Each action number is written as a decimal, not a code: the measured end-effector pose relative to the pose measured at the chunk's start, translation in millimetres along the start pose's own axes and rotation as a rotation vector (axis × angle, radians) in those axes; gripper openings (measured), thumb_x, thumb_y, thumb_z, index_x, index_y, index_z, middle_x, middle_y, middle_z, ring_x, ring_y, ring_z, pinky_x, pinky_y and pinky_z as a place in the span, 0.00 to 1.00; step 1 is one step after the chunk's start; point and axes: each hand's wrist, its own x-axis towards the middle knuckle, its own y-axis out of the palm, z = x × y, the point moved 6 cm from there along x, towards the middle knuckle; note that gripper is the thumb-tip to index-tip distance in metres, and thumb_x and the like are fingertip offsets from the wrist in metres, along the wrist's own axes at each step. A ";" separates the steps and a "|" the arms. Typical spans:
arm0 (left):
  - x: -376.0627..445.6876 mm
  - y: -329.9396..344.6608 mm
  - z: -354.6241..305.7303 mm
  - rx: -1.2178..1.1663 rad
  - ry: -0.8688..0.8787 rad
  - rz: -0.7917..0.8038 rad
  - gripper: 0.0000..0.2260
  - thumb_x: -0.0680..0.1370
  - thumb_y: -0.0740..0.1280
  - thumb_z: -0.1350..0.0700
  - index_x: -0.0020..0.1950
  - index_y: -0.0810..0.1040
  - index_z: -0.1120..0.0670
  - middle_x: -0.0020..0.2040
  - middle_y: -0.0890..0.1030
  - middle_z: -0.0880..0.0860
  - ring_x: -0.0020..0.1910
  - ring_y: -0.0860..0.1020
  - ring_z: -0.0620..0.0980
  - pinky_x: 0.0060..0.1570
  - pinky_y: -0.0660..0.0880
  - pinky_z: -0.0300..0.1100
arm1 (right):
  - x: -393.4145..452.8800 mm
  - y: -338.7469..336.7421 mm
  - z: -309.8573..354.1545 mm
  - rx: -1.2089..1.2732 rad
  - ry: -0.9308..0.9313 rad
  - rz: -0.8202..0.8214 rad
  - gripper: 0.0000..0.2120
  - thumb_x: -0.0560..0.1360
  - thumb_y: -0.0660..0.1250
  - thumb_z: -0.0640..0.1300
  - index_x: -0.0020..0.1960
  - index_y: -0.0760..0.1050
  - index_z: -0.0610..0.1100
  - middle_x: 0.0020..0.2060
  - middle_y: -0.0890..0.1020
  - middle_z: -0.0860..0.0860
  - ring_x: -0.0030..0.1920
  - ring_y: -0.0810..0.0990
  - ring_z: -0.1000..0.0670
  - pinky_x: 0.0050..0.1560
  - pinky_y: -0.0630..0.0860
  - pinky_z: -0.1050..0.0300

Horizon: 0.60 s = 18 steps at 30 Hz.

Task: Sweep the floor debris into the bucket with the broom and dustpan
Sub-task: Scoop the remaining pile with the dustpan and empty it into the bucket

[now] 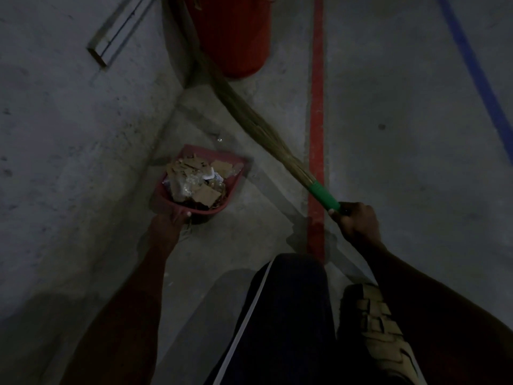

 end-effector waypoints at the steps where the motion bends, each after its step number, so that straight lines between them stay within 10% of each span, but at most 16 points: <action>1: 1.6 0.5 2.5 -0.002 0.011 0.021 0.17 0.79 0.68 0.47 0.58 0.80 0.59 0.52 0.82 0.61 0.52 0.80 0.61 0.51 0.74 0.48 | 0.6 -1.1 -0.4 0.011 0.010 -0.013 0.17 0.73 0.67 0.56 0.33 0.74 0.44 0.25 0.74 0.49 0.28 0.76 0.46 0.29 0.64 0.57; 8: 13.9 -14.0 8.7 0.124 0.145 0.122 0.24 0.72 0.74 0.42 0.58 0.81 0.58 0.50 0.83 0.62 0.49 0.82 0.59 0.45 0.72 0.46 | 6.6 -1.6 -12.2 -0.067 0.083 -0.037 0.14 0.76 0.70 0.54 0.47 0.85 0.43 0.32 0.79 0.44 0.34 0.79 0.42 0.34 0.69 0.57; 18: 16.5 -24.1 -3.3 0.253 0.227 0.170 0.27 0.72 0.74 0.45 0.61 0.78 0.63 0.56 0.80 0.67 0.56 0.79 0.65 0.50 0.71 0.50 | -4.0 26.0 -5.6 -0.134 0.112 0.122 0.17 0.72 0.65 0.57 0.42 0.83 0.44 0.35 0.80 0.44 0.36 0.78 0.43 0.33 0.68 0.58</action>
